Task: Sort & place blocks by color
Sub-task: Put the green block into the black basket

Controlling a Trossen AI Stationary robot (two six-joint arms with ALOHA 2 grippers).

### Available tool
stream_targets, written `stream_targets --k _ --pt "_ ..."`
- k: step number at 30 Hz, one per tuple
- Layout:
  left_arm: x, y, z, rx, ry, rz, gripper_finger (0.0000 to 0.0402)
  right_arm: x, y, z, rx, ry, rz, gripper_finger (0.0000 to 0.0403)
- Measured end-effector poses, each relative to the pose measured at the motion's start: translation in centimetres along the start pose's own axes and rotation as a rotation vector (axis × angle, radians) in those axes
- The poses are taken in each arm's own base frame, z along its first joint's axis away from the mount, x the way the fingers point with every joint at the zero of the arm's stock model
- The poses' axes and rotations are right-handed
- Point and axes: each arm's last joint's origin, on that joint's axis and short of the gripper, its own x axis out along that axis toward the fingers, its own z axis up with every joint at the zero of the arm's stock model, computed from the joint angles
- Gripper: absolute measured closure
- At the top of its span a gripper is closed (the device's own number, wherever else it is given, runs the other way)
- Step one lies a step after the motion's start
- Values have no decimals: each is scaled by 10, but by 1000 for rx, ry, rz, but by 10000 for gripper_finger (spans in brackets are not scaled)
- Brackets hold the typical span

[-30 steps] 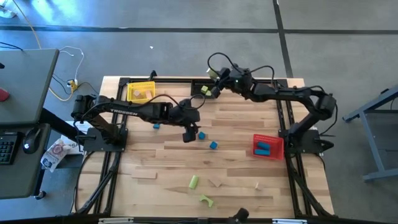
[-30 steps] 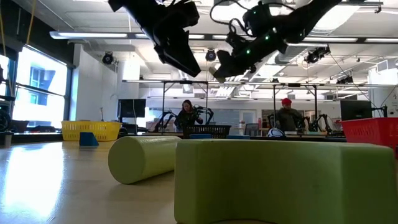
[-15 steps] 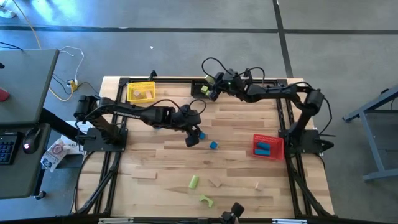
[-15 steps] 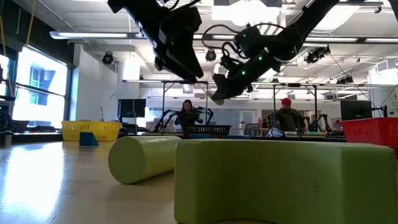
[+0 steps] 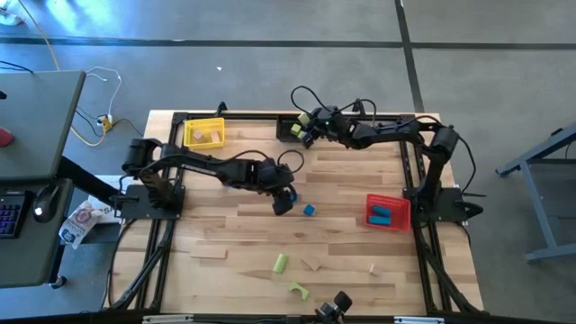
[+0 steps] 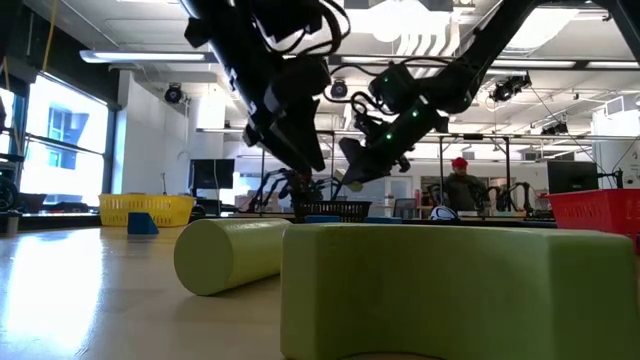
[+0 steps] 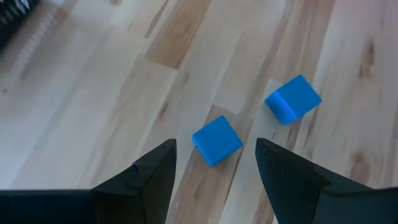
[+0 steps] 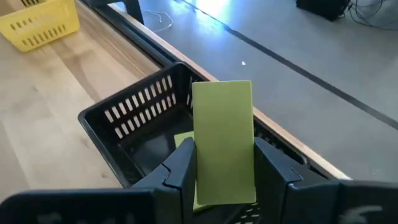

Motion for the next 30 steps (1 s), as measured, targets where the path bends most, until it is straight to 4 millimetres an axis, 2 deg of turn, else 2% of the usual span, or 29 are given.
stream_targets --k 12,17,25,30 --pt "30 -4 -7 -190 15 15 197 0 -1 0 22 -3 5 297" --pt "45 -9 -10 -205 2 5 197 0 -1 0 7 0 10 296" --pt "51 -10 -12 -202 5 5 197 2 0 -2 9 16 40 295" --pt "51 -11 -13 -201 6 6 197 9 0 -11 6 48 38 295"
